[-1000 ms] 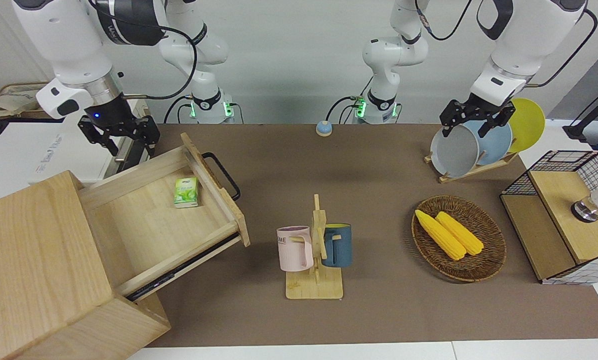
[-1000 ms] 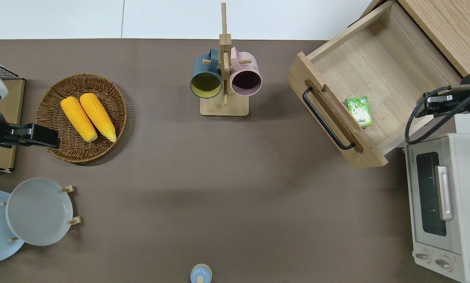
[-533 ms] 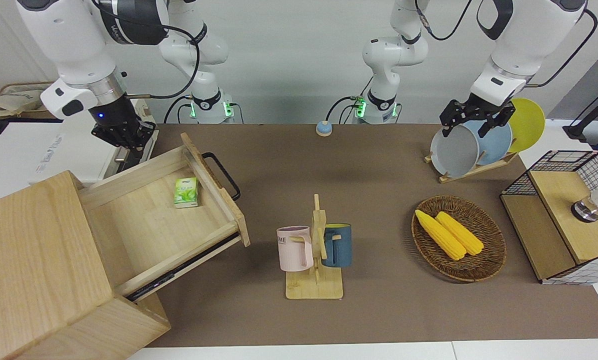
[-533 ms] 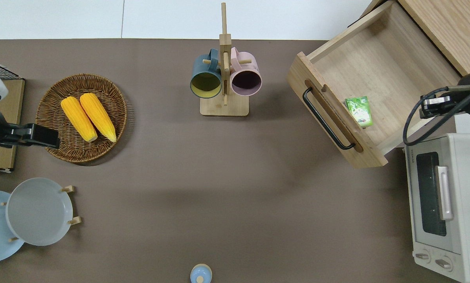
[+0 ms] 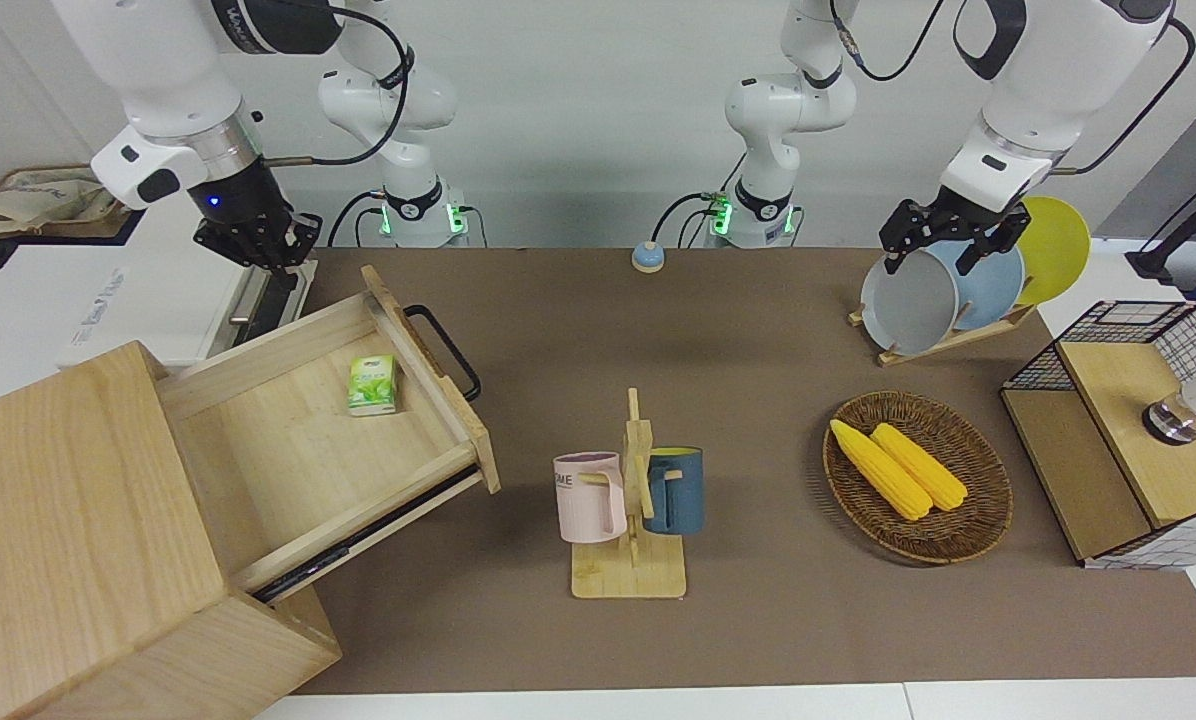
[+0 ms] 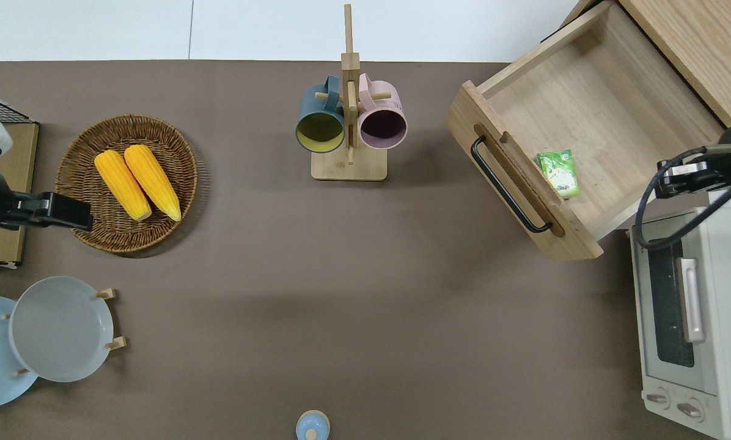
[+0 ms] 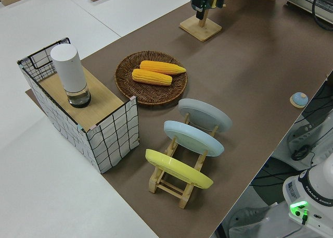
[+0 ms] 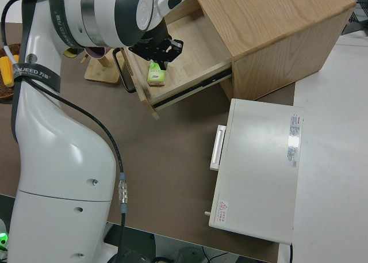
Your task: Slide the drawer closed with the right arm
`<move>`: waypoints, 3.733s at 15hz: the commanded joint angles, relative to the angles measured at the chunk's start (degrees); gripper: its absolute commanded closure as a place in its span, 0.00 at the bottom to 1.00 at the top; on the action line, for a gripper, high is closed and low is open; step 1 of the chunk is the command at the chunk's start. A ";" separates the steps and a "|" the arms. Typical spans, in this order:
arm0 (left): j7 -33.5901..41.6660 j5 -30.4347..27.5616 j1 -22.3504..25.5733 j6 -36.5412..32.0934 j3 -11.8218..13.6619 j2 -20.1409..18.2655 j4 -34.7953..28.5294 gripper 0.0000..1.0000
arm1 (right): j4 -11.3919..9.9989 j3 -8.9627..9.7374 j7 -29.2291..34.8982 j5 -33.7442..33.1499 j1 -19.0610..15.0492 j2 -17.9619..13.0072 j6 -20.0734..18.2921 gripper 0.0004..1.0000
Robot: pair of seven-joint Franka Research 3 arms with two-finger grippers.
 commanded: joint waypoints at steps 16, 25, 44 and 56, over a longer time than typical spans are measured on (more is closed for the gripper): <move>-0.60 1.02 -0.39 -1.03 0.02 -0.16 0.58 0.01 | -0.70 -0.01 46.93 2.38 20.34 -1.39 3.51 1.00; -0.60 1.02 -0.39 -1.03 0.02 -0.25 0.49 0.01 | -0.97 -0.01 66.54 -0.43 23.95 5.90 7.30 1.00; -0.60 1.02 -0.39 -1.03 0.02 -0.25 0.58 0.01 | -4.48 -0.89 72.71 -0.43 19.39 13.02 13.10 1.00; -0.60 1.02 -0.39 -1.03 0.02 -0.25 0.49 0.01 | -2.91 -0.45 68.15 -3.25 14.29 15.40 16.97 1.00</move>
